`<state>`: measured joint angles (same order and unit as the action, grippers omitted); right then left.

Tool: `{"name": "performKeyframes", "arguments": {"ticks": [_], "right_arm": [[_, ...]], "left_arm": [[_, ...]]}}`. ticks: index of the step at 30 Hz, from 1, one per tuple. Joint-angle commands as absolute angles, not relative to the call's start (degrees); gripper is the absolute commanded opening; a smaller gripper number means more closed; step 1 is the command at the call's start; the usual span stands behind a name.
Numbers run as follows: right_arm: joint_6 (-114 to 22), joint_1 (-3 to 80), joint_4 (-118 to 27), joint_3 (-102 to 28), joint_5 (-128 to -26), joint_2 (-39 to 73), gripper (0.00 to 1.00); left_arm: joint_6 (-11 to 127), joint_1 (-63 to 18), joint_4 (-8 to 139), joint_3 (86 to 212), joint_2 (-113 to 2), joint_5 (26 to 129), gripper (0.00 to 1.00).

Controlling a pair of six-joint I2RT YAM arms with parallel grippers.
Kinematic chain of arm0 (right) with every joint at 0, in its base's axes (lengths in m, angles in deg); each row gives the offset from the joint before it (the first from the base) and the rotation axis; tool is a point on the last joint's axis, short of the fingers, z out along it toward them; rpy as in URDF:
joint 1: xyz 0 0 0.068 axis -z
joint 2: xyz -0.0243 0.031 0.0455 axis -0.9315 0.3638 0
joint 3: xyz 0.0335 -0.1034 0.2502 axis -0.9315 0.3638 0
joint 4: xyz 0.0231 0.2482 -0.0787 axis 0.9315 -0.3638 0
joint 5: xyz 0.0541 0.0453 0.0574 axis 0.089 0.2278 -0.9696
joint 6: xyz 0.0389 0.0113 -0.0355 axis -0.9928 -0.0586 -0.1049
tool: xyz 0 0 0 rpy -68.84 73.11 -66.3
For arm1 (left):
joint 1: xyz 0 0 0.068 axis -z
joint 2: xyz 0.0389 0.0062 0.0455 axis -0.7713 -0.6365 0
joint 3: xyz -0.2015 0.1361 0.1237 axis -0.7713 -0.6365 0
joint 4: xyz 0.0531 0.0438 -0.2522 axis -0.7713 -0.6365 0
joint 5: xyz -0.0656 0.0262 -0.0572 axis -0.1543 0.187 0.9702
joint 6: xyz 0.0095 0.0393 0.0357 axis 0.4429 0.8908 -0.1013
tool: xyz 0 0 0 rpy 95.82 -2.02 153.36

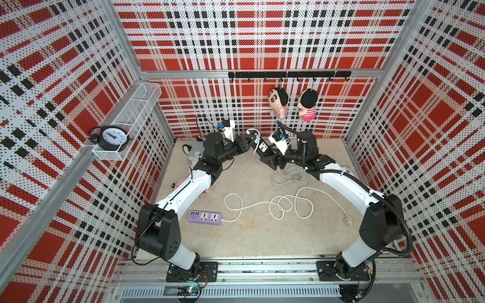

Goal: Unwrap the cord wrapped around the power strip
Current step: Adjust the power strip, then unwrap the power cord from the power strip.

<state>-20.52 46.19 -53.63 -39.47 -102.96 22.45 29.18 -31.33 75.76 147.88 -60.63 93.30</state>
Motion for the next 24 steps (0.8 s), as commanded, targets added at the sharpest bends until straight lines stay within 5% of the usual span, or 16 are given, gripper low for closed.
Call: {"name": "performKeyframes", "arguments": {"ticks": [1,17,19,22,24], "right_arm": [[-20.8,51.0,-57.3,-36.7,-112.9,21.8,0.8],[-23.5,47.1,-47.8,-35.2,-107.0,33.6,0.73],[-24.3,46.7,-47.0,-35.5,-107.0,34.1,0.65],[-24.7,46.2,-46.6,-35.0,-107.0,32.8,0.24],[-24.3,46.2,-47.1,-34.2,-107.0,31.3,0.1]], "left_arm": [[28.6,-33.5,73.3,151.2,-60.6,92.5,0.0],[20.3,-34.1,80.9,150.4,-60.8,96.6,0.0],[20.7,-34.1,80.5,150.1,-60.3,96.2,0.0],[23.2,-34.4,77.6,150.3,-60.2,94.4,0.0],[25.3,-34.6,75.6,150.6,-60.4,92.6,0.0]]}}
